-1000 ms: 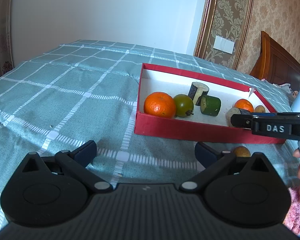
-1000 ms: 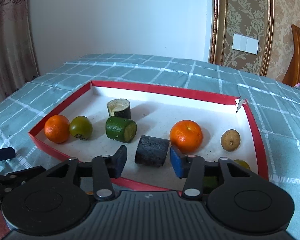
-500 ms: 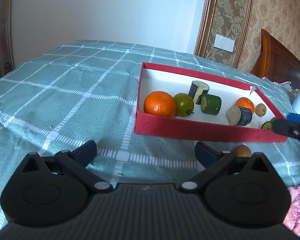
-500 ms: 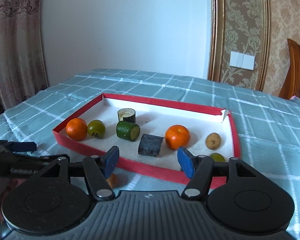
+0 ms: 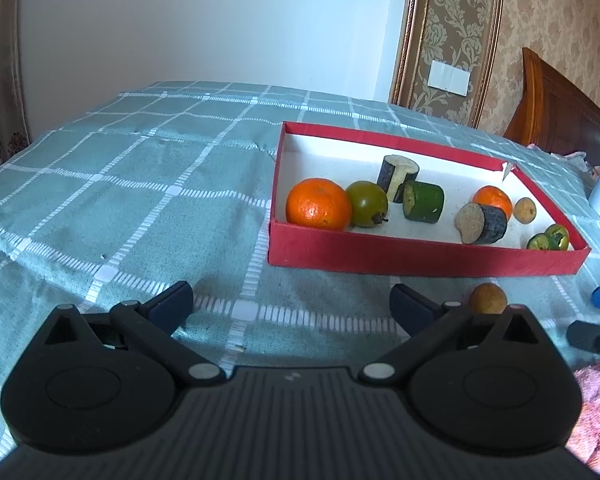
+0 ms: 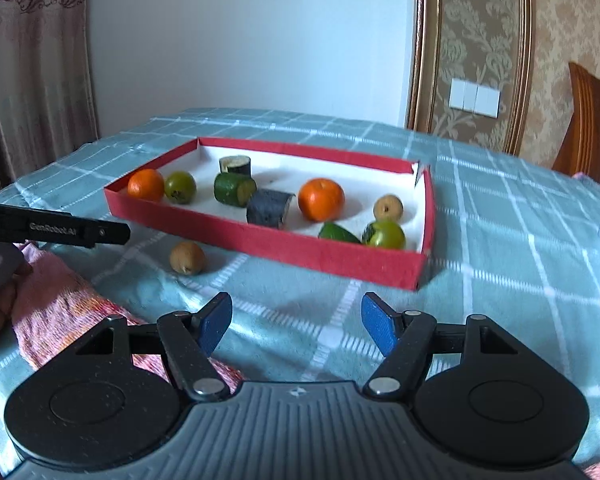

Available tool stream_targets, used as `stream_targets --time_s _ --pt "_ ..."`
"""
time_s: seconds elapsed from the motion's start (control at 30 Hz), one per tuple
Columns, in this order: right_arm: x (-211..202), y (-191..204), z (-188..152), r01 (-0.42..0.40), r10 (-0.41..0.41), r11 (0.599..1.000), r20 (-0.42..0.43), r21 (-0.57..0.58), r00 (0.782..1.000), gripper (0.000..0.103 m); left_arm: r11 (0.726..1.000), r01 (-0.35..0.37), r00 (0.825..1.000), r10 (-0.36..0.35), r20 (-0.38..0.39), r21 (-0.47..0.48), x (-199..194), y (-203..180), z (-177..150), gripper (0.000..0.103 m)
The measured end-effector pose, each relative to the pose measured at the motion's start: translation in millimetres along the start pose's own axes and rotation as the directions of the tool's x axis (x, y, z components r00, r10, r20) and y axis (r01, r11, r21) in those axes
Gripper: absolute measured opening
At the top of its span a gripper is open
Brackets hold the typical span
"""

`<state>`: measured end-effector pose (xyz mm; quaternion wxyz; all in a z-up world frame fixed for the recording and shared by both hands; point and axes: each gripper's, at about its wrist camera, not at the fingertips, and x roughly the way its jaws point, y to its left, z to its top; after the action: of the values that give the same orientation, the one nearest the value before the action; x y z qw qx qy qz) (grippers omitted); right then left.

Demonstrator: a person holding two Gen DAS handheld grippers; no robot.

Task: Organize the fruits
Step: 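Withdraw the right gripper from the box, then move the left gripper to the small brown kiwi and close on it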

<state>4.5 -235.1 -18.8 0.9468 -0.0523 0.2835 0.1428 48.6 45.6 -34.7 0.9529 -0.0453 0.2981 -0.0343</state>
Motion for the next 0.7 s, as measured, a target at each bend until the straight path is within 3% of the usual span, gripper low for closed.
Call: stream_targets --time_s 0.1,0.3,0.53,0.63,0.7 --pt "6 -3 -6 0.017 -0.017 1.0 -0.011 0.004 1.0 0.074 1.0 0.023 1.0 -0.023 0.003 0.0 -8 -7 -3 0.103" --pt "9 -13 -8 -0.041 0.043 0.998 -0.046 0.046 0.998 0.085 0.993 0.11 0.994 -0.11 -0.014 0.052 -10 -43 1 0.103" --pt "10 -9 -8 -0.032 0.033 0.999 -0.054 0.024 0.998 0.086 0.983 0.167 0.986 -0.165 -0.027 0.075 -3 -72 7 0.102" --pt "11 -8 -8 -0.03 0.031 0.999 -0.055 0.022 0.998 0.086 0.981 0.167 0.985 -0.163 -0.05 0.101 4 -80 5 0.089" --pt "11 -8 -8 -0.03 0.031 0.999 -0.056 0.02 0.998 0.087 0.98 0.16 0.986 -0.153 -0.059 0.12 9 -85 4 0.086"
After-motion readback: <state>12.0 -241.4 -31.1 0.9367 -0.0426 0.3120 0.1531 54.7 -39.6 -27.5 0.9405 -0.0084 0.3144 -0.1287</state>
